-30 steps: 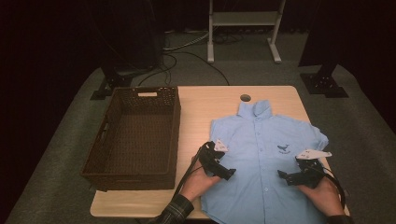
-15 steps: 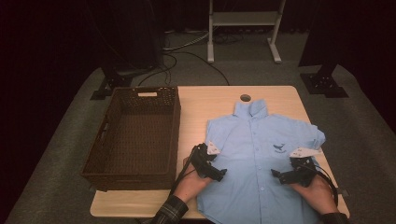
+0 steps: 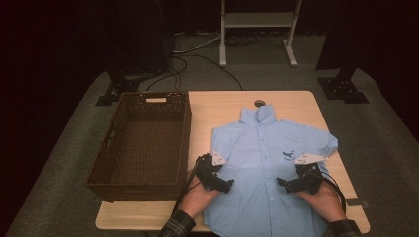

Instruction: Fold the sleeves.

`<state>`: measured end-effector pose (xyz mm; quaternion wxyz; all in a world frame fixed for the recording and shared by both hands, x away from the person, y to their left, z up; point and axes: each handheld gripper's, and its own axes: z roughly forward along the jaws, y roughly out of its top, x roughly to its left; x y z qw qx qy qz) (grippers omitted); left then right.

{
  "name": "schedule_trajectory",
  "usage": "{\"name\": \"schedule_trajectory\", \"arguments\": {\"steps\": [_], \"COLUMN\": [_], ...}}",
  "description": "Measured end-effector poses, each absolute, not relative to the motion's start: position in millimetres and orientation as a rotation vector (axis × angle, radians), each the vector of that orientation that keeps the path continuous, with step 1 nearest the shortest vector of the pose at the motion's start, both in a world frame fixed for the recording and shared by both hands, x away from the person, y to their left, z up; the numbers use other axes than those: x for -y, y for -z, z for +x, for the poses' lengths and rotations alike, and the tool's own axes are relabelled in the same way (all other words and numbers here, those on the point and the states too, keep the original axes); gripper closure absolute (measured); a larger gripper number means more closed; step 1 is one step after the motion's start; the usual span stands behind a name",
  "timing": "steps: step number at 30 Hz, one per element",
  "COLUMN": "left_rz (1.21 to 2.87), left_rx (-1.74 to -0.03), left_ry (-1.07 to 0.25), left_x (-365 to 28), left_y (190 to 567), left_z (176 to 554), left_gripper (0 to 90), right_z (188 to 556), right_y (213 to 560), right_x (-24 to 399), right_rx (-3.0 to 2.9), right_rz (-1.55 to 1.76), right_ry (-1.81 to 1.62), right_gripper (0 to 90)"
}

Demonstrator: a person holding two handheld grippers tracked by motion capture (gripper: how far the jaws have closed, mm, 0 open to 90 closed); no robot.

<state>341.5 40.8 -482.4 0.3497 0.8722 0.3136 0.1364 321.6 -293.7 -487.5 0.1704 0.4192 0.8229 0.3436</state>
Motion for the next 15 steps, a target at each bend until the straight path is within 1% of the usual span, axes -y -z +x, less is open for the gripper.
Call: {"name": "schedule_trajectory", "arguments": {"steps": [7,15], "left_rz": [2.233,2.260], "left_rx": [-0.785,-0.733], "left_ry": [-0.368,-0.355], "left_x": [-37,-25], "left_y": [477,478], "left_z": [338,334], "left_gripper": [0.0,0.0], "right_z": [320,320], "right_y": [483,469], "right_x": [298,305], "right_rx": [-2.378,-2.355], "right_rz": [1.194,1.164], "right_ry": [-0.931,-0.961], "right_gripper": [0.0,0.0]}}
